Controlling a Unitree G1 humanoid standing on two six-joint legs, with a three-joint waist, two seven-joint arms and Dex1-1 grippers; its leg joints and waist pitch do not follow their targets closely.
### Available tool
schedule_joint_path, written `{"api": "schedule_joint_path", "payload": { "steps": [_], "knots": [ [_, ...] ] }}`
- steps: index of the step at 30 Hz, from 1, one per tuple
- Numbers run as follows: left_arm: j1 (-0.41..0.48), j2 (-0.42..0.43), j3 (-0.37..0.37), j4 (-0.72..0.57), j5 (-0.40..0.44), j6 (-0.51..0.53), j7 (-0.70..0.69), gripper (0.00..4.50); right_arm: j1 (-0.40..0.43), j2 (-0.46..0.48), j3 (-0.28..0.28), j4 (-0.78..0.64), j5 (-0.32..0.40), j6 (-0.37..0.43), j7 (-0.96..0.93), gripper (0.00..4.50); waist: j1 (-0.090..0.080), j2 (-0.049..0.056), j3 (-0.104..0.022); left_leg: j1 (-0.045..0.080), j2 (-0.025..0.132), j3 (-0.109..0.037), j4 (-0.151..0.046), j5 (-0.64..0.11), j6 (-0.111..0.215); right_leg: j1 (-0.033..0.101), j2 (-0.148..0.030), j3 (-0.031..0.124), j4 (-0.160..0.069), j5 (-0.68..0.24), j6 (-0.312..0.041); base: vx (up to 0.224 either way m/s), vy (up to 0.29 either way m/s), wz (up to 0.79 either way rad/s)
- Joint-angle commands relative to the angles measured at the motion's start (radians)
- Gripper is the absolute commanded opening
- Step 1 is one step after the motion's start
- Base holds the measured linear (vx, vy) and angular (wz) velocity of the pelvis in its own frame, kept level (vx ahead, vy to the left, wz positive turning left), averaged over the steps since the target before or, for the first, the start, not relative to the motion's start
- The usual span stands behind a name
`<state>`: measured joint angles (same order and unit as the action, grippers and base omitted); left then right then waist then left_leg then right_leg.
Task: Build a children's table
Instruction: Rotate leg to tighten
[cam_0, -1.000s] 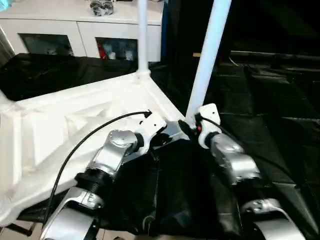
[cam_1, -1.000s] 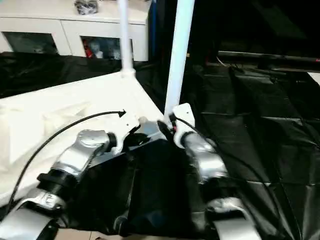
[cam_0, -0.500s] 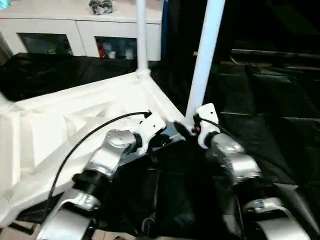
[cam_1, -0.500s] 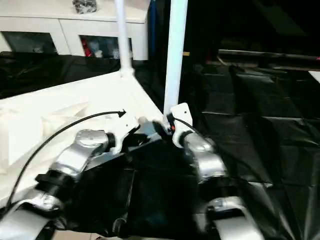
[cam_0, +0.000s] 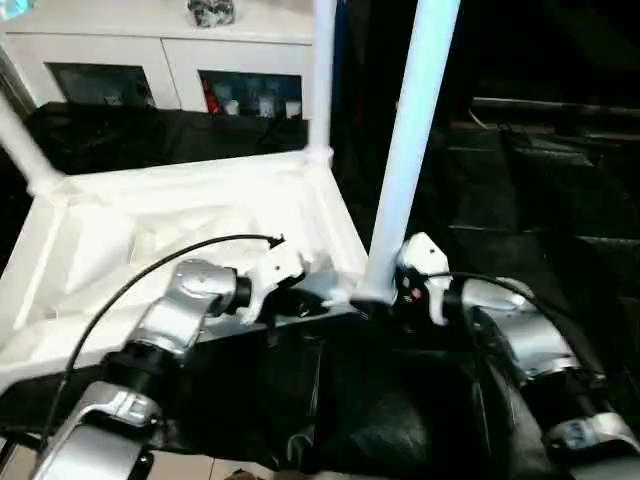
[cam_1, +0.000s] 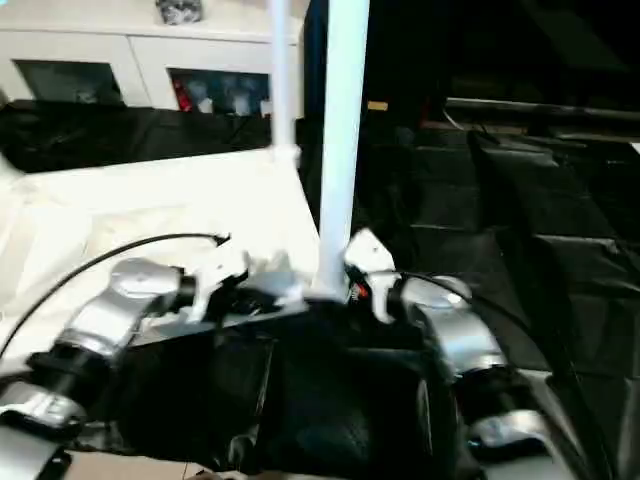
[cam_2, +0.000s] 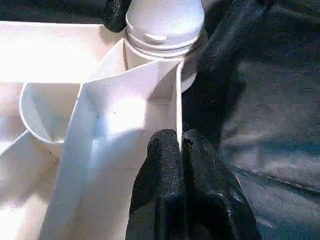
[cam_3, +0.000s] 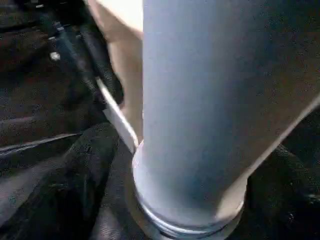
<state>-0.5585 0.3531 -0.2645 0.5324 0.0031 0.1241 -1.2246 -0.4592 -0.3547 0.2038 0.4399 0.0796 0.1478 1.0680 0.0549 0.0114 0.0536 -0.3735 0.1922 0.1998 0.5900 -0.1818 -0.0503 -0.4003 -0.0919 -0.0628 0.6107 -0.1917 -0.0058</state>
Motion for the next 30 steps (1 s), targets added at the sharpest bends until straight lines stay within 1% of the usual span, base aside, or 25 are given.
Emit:
{"api": "schedule_joint_path", "payload": {
  "steps": [1,2,3,4,5,6,7,8,9,11,12,13,14,16,17,21,25,26,27,28,30],
  "knots": [
    [-0.012,-0.005,-0.008,-0.050,-0.018,-0.017,-0.007,0.00,0.011,0.014,0.035,-0.025,0.019,0.012,0.045,3.92,0.002,-0.003,-0.064,0.017,0.044,-0.017,-0.069,-0.215,0.050,0.045,-0.053,0.044,-0.069,-0.150,-0.261,0.000,0.000,0.00],
    [-0.012,-0.001,-0.009,-0.053,-0.022,-0.019,-0.015,0.00,0.008,0.011,0.039,-0.028,0.025,0.017,0.054,3.75,0.003,-0.003,-0.065,0.017,0.044,-0.017,-0.069,-0.214,0.048,0.045,-0.053,0.044,-0.069,-0.150,-0.262,0.000,0.000,0.00],
    [-0.011,0.000,-0.009,-0.054,-0.024,-0.021,-0.019,0.00,0.006,0.010,0.044,-0.029,0.026,0.021,0.060,3.75,0.004,-0.010,-0.065,0.016,0.044,-0.016,-0.069,-0.209,0.049,0.046,-0.053,0.044,-0.068,-0.148,-0.260,0.000,0.000,0.00],
    [-0.011,0.000,-0.009,-0.056,-0.025,-0.021,-0.019,0.00,0.005,0.009,0.049,-0.030,0.026,0.024,0.067,3.65,0.006,-0.006,-0.065,0.015,0.044,-0.017,-0.068,-0.197,0.050,0.047,-0.054,0.045,-0.066,-0.139,-0.261,0.000,0.000,0.00],
    [-0.009,0.001,-0.009,-0.057,-0.026,-0.023,-0.021,0.00,0.005,0.008,0.054,-0.033,0.027,0.027,0.072,3.54,0.006,-0.007,-0.065,0.015,0.044,-0.017,-0.068,-0.190,0.051,0.046,-0.053,0.044,-0.065,-0.132,-0.261,0.000,0.000,0.00],
    [-0.008,0.002,-0.009,-0.058,-0.027,-0.024,-0.022,0.00,0.006,0.007,0.056,-0.035,0.027,0.028,0.075,3.54,0.007,-0.007,-0.066,0.015,0.044,-0.017,-0.067,-0.186,0.052,0.046,-0.054,0.044,-0.065,-0.128,-0.262,0.000,0.000,0.00],
    [-0.008,0.002,-0.009,-0.058,-0.027,-0.024,-0.022,0.00,0.006,0.007,0.056,-0.035,0.027,0.028,0.075,3.34,0.007,-0.006,-0.066,0.016,0.044,-0.016,-0.067,-0.185,0.052,0.045,-0.053,0.044,-0.065,-0.126,-0.262,0.000,0.000,0.00],
    [-0.008,0.002,-0.009,-0.058,-0.028,-0.024,-0.023,0.00,0.006,0.007,0.056,-0.037,0.027,0.032,0.080,3.34,0.007,-0.006,-0.066,0.015,0.043,-0.016,-0.067,-0.185,0.051,0.046,-0.053,0.044,-0.065,-0.125,-0.262,0.000,0.000,0.00],
    [-0.005,0.004,-0.009,-0.060,-0.028,-0.024,-0.024,0.00,0.008,0.008,0.057,-0.042,0.026,0.035,0.083,3.22,0.008,-0.009,-0.066,0.015,0.043,-0.016,-0.067,-0.182,0.052,0.046,-0.054,0.044,-0.064,-0.123,-0.262,0.000,0.000,0.00],
    [-0.001,0.005,-0.008,-0.061,-0.028,-0.024,-0.025,0.00,0.012,0.009,0.059,-0.045,0.023,0.037,0.087,3.05,0.009,-0.009,-0.066,0.015,0.043,-0.016,-0.066,-0.178,0.054,0.047,-0.055,0.044,-0.064,-0.128,-0.260,0.000,0.000,0.00],
    [-0.001,0.005,-0.009,-0.060,-0.028,-0.024,-0.023,0.00,0.014,0.008,0.060,-0.046,0.024,0.039,0.092,3.05,0.009,-0.008,-0.065,0.014,0.043,-0.016,-0.067,-0.179,0.054,0.047,-0.054,0.044,-0.065,-0.131,-0.259,0.000,0.000,0.00],
    [0.000,0.006,-0.010,-0.061,-0.029,-0.024,-0.022,0.00,0.017,0.005,0.062,-0.049,0.023,0.040,0.095,2.90,0.008,-0.011,-0.065,0.015,0.044,-0.016,-0.066,-0.181,0.054,0.046,-0.054,0.044,-0.065,-0.134,-0.258,0.000,0.000,0.00],
    [0.000,0.006,-0.010,-0.061,-0.029,-0.024,-0.021,0.00,0.018,0.005,0.062,-0.050,0.023,0.040,0.096,2.82,0.009,-0.010,-0.065,0.015,0.043,-0.016,-0.067,-0.181,0.053,0.046,-0.054,0.044,-0.065,-0.138,-0.257,0.000,0.000,0.00],
    [0.001,0.007,-0.010,-0.062,-0.029,-0.024,-0.019,0.00,0.024,0.001,0.065,-0.054,0.021,0.040,0.099,2.75,0.010,-0.010,-0.066,0.015,0.043,-0.016,-0.066,-0.178,0.052,0.047,-0.054,0.044,-0.065,-0.140,-0.253,0.000,0.000,0.00],
    [0.001,0.007,-0.010,-0.062,-0.029,-0.024,-0.017,0.00,0.025,0.000,0.065,-0.053,0.020,0.039,0.100,2.71,0.010,-0.011,-0.066,0.015,0.043,-0.016,-0.066,-0.173,0.054,0.047,-0.054,0.044,-0.064,-0.134,-0.253,0.000,0.000,0.00],
    [0.005,0.007,-0.007,-0.067,-0.028,-0.022,-0.012,0.00,0.028,0.003,0.065,-0.053,0.018,0.040,0.098,2.68,0.011,-0.011,-0.066,0.015,0.043,-0.016,-0.065,-0.167,0.057,0.046,-0.054,0.044,-0.064,-0.129,-0.254,0.000,0.000,0.00],
    [0.010,-0.004,-0.003,-0.072,-0.016,-0.011,0.029,0.00,0.033,0.029,0.048,-0.038,0.016,0.042,0.050,2.68,0.010,-0.011,-0.066,0.015,0.043,-0.016,-0.066,-0.174,0.054,0.046,-0.054,0.044,-0.064,-0.138,-0.252,0.000,0.000,0.00],
    [0.001,-0.037,0.007,-0.059,0.004,0.007,0.114,0.00,0.031,0.077,0.019,-0.004,0.005,0.051,-0.060,2.68,0.008,-0.008,-0.064,0.015,0.043,-0.016,-0.067,-0.183,0.045,0.043,-0.054,0.045,-0.066,-0.148,-0.251,0.000,0.000,0.00],
    [0.001,-0.037,0.007,-0.059,0.004,0.007,0.114,0.00,0.031,0.077,0.019,-0.004,0.005,0.051,-0.060,2.67,0.006,-0.009,-0.064,0.016,0.042,-0.017,-0.067,-0.191,0.039,0.043,-0.055,0.046,-0.067,-0.159,-0.249,0.000,0.000,0.00],
    [-0.003,-0.051,0.010,-0.053,0.011,0.016,0.146,0.00,0.029,0.098,0.007,0.012,0.000,0.051,-0.107,2.67,0.004,-0.010,-0.062,0.017,0.041,-0.018,-0.069,-0.209,0.028,0.044,-0.056,0.045,-0.072,-0.198,-0.241,0.000,0.000,0.00],
    [-0.018,-0.097,0.016,-0.032,0.027,0.037,0.228,0.00,0.015,0.153,-0.023,0.063,-0.016,0.050,-0.236,2.67,-0.001,-0.009,-0.059,0.019,0.041,-0.020,-0.073,-0.237,0.010,0.040,-0.056,0.045,-0.079,-0.254,-0.225,0.000,0.000,0.00]
  ]
}}
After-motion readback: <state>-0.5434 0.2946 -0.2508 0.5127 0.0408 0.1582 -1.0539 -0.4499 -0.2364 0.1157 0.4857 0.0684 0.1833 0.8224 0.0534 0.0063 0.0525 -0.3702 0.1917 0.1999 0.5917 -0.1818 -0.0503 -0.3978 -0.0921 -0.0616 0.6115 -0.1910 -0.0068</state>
